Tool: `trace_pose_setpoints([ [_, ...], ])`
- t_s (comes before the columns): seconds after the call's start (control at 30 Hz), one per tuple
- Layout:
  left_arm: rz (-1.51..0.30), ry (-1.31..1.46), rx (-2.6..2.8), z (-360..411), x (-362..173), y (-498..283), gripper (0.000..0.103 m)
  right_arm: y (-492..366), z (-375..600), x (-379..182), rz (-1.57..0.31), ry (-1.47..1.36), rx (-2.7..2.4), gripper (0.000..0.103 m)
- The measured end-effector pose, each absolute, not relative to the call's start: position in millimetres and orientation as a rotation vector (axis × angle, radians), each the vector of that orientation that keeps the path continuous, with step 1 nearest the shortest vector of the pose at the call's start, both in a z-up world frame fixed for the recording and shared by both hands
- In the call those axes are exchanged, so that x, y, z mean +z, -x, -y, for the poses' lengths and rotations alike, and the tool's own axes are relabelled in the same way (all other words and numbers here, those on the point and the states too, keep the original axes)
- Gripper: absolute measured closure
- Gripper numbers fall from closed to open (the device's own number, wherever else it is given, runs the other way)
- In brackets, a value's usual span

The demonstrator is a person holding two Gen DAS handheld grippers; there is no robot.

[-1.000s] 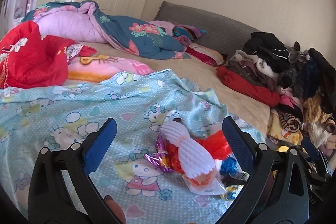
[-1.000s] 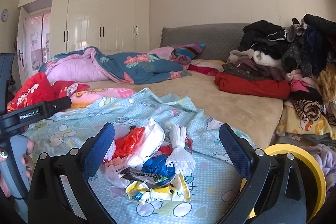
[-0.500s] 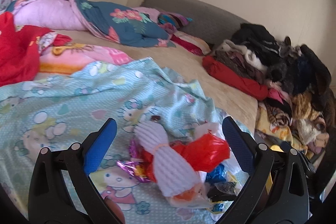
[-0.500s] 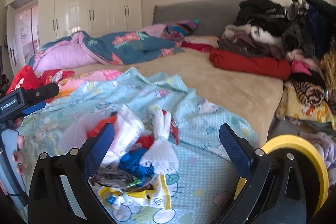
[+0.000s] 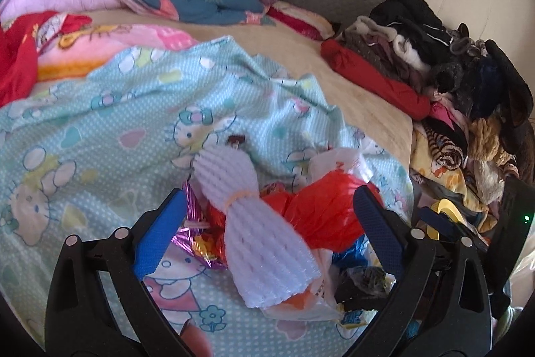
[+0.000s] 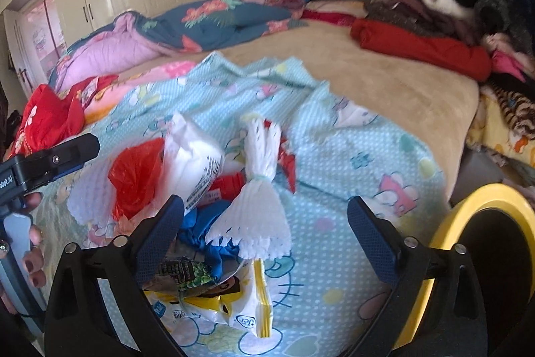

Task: Collect trash
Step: 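Grasp the white mesh fruit sleeve with the left gripper while the right grasps the white glove, then carry both items over the yellow-rimmed bin and open both grippers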

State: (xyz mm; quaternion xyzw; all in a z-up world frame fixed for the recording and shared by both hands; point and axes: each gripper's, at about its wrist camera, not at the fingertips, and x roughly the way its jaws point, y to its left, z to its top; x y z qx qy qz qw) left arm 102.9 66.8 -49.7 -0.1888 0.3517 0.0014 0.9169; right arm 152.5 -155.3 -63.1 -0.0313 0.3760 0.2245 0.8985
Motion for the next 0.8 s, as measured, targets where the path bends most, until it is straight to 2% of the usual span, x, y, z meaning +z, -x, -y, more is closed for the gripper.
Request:
trace_pose_setpoints([
  [0.17,-0.764,0.444,0.003,-70.6,-60.1,-104.7,0.032,-162.9,151.0,-79.0,-0.864,0.056,0.487,0.029],
  [0.23,-0.782,0.474,0.000,-72.7,-64.4,-106.0,0.041,-165.2,150.9,-84.5,-0.894,0.049,0.490,0.041],
  [0.3,-0.800,0.490,0.003,-73.9,-67.7,-105.3,0.053,-165.6,151.6,-87.2,-0.908,0.042,0.503,0.063],
  [0.33,-0.805,0.496,0.003,-74.7,-68.1,-104.7,0.056,-165.2,152.9,-87.2,-0.911,0.038,0.515,0.068],
  [0.4,-0.803,0.499,0.007,-76.1,-66.2,-102.1,0.071,-160.9,153.6,-84.6,-0.898,0.042,0.532,0.081],
  [0.6,-0.745,0.500,0.009,-76.1,-48.4,-90.7,0.078,-145.7,157.9,-63.3,-0.820,0.032,0.576,0.086],
  [0.8,-0.651,0.467,-0.011,-67.6,-18.1,-79.7,0.080,-128.4,168.2,-39.9,-0.744,0.018,0.594,0.086],
])
